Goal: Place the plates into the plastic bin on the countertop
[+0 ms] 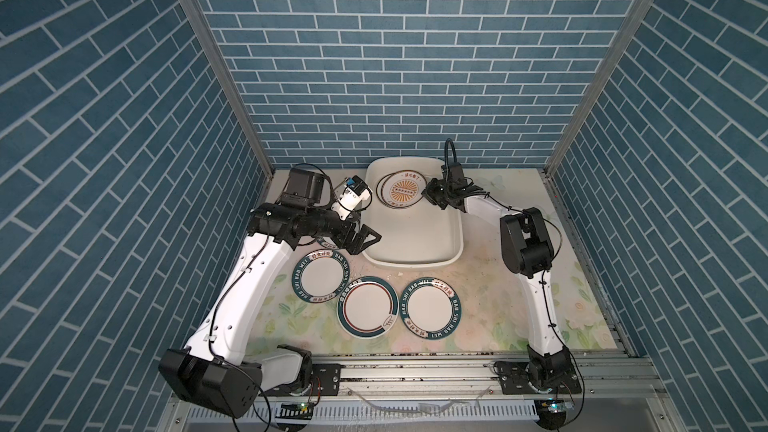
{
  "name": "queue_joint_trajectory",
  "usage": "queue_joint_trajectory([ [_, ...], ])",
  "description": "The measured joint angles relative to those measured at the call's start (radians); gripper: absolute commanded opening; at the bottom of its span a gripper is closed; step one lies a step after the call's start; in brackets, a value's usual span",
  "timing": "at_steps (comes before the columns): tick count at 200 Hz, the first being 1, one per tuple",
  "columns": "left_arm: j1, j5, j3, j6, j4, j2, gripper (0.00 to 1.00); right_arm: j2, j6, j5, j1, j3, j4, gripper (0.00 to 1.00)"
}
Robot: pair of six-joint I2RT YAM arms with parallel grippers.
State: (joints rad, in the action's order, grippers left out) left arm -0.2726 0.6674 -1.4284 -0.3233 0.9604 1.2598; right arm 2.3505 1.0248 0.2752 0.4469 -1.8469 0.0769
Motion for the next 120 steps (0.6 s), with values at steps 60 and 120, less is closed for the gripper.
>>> queue_joint_trajectory([
  [60, 0.000, 0.001, 0.000, 0.000, 0.000, 0.000, 1.00, 0.045, 0.028, 0.013, 0.000, -0.040, -0.021, 0.06],
  [120, 0.000, 0.007, -0.005, 0.000, 0.004, 0.005, 1.00, 0.060, 0.059, 0.025, 0.000, -0.041, -0.035, 0.11],
])
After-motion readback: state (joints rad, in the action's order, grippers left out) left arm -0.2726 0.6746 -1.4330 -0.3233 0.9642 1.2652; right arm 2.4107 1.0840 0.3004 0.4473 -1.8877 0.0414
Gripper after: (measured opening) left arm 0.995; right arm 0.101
